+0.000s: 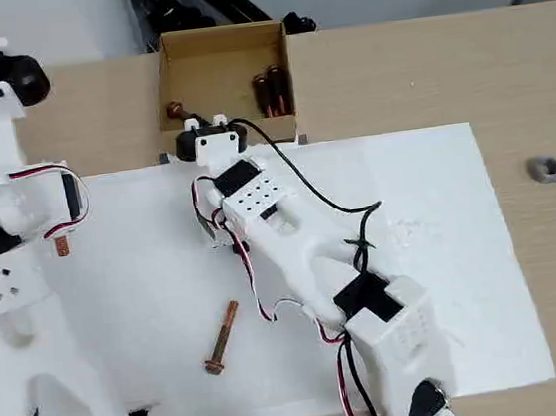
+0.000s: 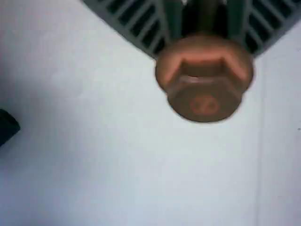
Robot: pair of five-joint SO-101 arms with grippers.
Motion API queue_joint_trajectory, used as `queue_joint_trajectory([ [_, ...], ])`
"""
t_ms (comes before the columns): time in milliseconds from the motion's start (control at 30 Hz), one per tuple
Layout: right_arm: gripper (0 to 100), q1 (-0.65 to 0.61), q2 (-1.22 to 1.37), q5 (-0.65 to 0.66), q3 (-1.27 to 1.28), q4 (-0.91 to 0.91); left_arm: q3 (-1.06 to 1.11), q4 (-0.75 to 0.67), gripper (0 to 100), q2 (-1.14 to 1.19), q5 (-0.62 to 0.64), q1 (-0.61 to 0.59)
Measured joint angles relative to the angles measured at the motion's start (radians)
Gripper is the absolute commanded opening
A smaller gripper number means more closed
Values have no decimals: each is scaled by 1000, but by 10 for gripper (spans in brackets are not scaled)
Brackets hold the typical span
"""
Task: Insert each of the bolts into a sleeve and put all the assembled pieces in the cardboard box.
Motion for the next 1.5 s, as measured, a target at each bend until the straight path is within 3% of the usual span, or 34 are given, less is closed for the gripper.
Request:
queue_joint_trajectory([
  [433,154,-8,18,0,-201,245,0,0,6,0,0,0],
  [1000,154,-20,150,-3,-221,218,0,0,6,0,0,0],
  [1500,154,-20,114,14,-219,213,0,0,6,0,0,0],
])
